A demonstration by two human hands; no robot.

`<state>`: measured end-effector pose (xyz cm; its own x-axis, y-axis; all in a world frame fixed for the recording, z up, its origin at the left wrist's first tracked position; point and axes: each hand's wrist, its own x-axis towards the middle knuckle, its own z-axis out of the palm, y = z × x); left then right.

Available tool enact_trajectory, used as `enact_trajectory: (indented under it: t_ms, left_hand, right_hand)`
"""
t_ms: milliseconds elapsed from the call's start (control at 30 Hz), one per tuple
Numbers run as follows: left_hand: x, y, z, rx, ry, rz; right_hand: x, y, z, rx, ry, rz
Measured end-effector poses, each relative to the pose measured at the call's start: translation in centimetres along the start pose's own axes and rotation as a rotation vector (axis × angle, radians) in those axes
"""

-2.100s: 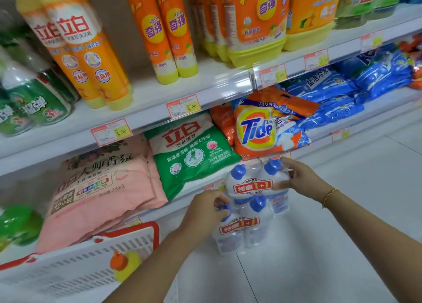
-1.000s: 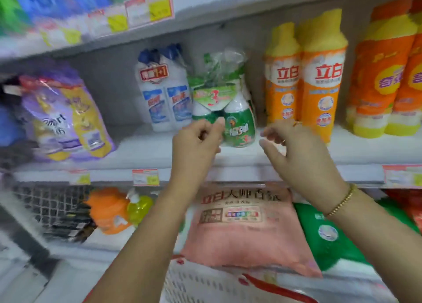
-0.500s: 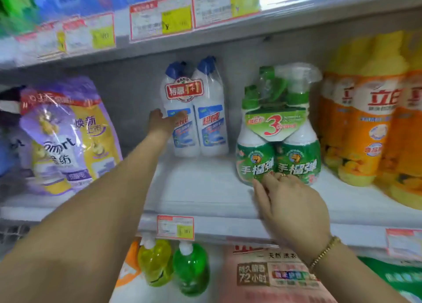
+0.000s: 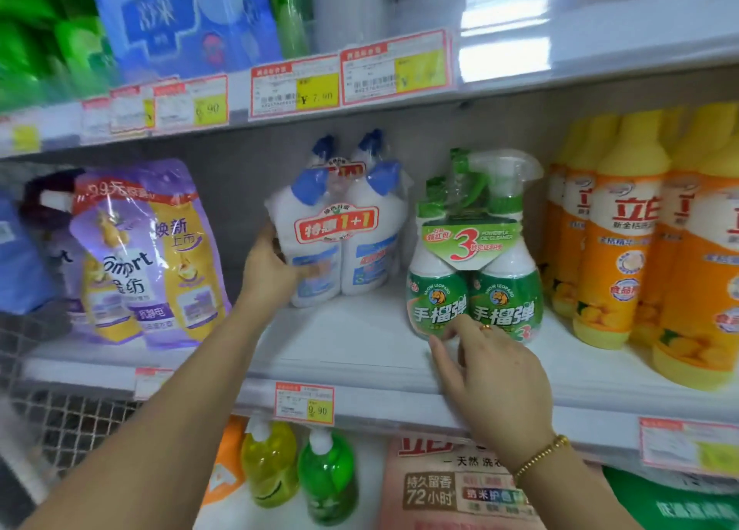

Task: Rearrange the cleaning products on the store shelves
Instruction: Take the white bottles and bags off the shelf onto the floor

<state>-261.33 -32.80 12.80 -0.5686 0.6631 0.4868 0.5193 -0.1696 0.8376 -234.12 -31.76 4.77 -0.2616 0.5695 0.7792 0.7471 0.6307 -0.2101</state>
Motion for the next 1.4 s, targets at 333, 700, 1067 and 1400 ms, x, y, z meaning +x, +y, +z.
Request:
enact_trajectory:
  t_ms: [333, 700, 1067, 1400]
  left_hand:
    - [-13.5, 8.2, -6.5, 0.020, 0.180, 0.227]
    - [-20.8, 22.9, -3.3, -0.332, 0.092, 0.032]
    - [-24.0, 27.4, -0.2, -0.407, -0.070, -0.039]
    - [-22.2, 23.6, 1.5, -0.302, -0.076, -0.023]
  right_hand:
    - [-1.0, -0.8, -4.1, 0.739, 0.002, 0.077]
    - [-4.6, -1.5, -13.9, 0.404, 0.316, -0.594]
    - [-2.4, 2.2, -20.4, 0.450, 0.570, -0.565]
    - [-1.8, 1.3, -23.4, 1.795, 0.165, 0.297]
